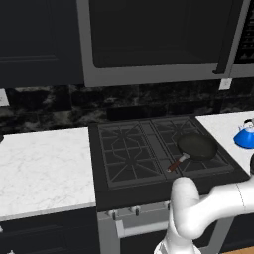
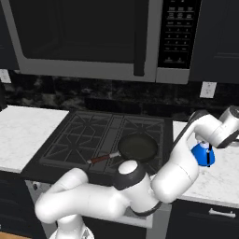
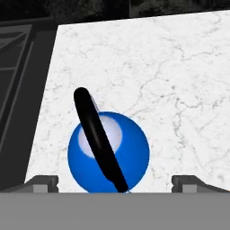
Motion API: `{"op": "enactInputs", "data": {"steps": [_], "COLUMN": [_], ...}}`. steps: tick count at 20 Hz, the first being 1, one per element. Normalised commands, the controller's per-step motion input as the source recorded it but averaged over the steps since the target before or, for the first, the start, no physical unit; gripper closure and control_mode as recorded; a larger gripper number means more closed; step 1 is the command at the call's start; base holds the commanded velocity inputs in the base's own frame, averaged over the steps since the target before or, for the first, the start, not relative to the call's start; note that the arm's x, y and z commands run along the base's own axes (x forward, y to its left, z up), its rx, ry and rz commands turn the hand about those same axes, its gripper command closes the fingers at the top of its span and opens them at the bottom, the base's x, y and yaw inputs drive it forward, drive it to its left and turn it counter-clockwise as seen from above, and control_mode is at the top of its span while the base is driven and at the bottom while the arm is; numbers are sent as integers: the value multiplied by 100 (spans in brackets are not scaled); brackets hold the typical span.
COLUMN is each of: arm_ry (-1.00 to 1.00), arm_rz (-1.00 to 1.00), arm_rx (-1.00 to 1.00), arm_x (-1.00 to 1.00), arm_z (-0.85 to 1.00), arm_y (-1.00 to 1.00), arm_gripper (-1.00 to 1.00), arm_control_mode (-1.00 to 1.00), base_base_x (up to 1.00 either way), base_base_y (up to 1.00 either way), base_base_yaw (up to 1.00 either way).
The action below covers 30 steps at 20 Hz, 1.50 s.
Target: Pick the kettle from the counter and place it on a stove burner. Then turn the burner on.
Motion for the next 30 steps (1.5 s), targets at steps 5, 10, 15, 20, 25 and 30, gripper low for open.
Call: {"op": "enactInputs", "data": {"steps": [5, 10, 15, 20, 25, 30], "arm_ry": [0, 0, -2, -5, -24, -38], "arm_rz": [0, 0, 0, 0, 0, 0], "arm_rx": [0, 0, 0, 0, -1, 0], "arm_x": [32, 39, 39, 2, -4, -15], "arm_z": [-20, -41, -39, -2, 0, 0], "arm_y": [-11, 0, 0, 0, 0, 13], "arm_gripper": [-100, -100, 100, 100, 100, 100], "arm_control_mode": [-100, -100, -100, -100, -100, -100], "base_base_x": [0, 0, 0, 0, 0, 0], "base_base_y": [0, 0, 0, 0, 0, 0], "base_base_yaw": [0, 0, 0, 0, 0, 0]}}
